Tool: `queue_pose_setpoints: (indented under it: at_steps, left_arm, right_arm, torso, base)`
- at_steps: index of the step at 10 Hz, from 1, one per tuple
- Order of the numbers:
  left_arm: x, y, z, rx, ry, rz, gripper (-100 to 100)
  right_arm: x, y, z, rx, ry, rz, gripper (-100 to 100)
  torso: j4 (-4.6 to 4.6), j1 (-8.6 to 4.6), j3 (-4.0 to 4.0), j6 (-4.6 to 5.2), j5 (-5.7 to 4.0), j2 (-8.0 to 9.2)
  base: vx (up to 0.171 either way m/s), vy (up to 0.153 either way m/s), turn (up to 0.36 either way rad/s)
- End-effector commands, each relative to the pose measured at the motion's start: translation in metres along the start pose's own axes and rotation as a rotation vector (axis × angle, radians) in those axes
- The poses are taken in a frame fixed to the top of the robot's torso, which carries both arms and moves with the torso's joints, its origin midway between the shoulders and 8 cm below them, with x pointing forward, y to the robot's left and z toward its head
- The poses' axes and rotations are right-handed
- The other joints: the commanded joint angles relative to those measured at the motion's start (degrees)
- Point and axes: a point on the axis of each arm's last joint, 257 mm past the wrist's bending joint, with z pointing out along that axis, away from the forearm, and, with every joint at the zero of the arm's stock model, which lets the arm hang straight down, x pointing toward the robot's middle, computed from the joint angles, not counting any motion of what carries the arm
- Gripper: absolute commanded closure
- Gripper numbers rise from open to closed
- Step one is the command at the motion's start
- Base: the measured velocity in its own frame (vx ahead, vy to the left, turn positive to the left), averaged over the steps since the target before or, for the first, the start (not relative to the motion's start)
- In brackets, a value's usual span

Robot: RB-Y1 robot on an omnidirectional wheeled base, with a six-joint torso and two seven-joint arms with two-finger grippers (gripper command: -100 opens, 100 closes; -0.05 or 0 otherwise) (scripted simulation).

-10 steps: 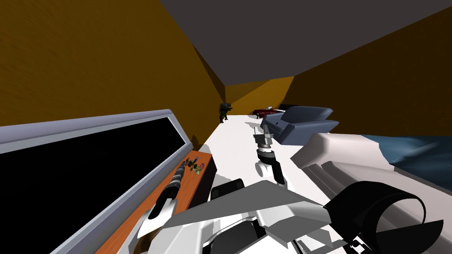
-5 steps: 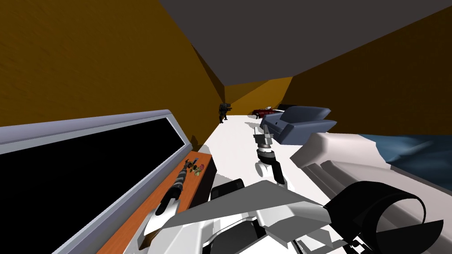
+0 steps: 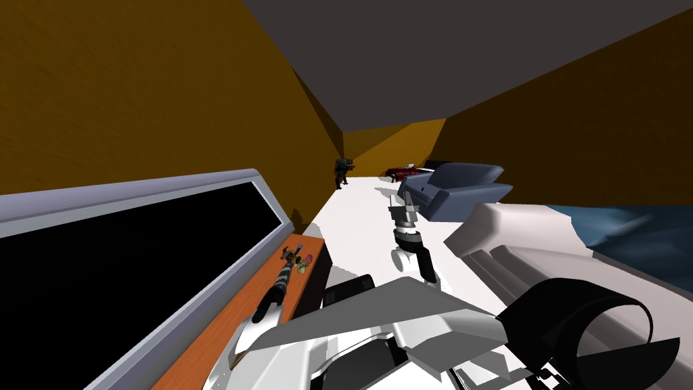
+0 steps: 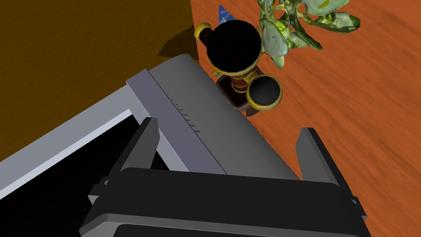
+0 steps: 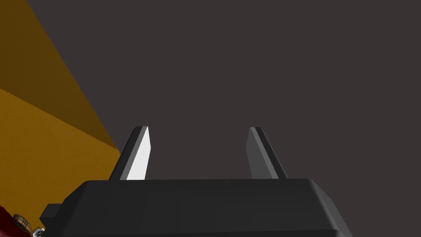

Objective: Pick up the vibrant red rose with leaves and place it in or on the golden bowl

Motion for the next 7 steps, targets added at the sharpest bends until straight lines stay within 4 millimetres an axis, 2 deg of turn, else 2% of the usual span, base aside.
queue_pose_setpoints:
  at_steps: [1,5,6,7]
  left_arm:
    - [0.014,0.016,0.004,-0.040,0.020,-0.010,-100]
    - [0.044,0.041,0.008,-0.109,0.061,-0.028,-100]
    - [0.049,0.044,0.009,-0.119,0.067,-0.030,-100]
    - [0.045,0.042,0.007,-0.111,0.063,-0.029,-100]
  right_arm:
    - [0.000,0.000,0.000,0.000,0.000,0.000,0]
    - [0.000,0.000,0.000,0.000,0.000,0.000,0]
    - [0.000,0.000,0.000,0.000,0.000,0.000,0]
    - [0.000,0.000,0.000,0.000,0.000,0.000,0]
  torso:
    - [0.00,0.00,0.00,0.00,0.00,0.00]
    - [0.00,-0.04,0.00,0.00,-0.01,-0.01]
    - [0.00,-0.05,0.00,0.00,-0.02,0.01]
    - [0.01,-0.04,0.01,0.00,-0.02,0.02]
  base:
    - [0.028,0.016,-0.025]
    - [0.031,0.009,-0.021]
    - [0.025,0.007,-0.014]
    - [0.011,0.003,-0.003]
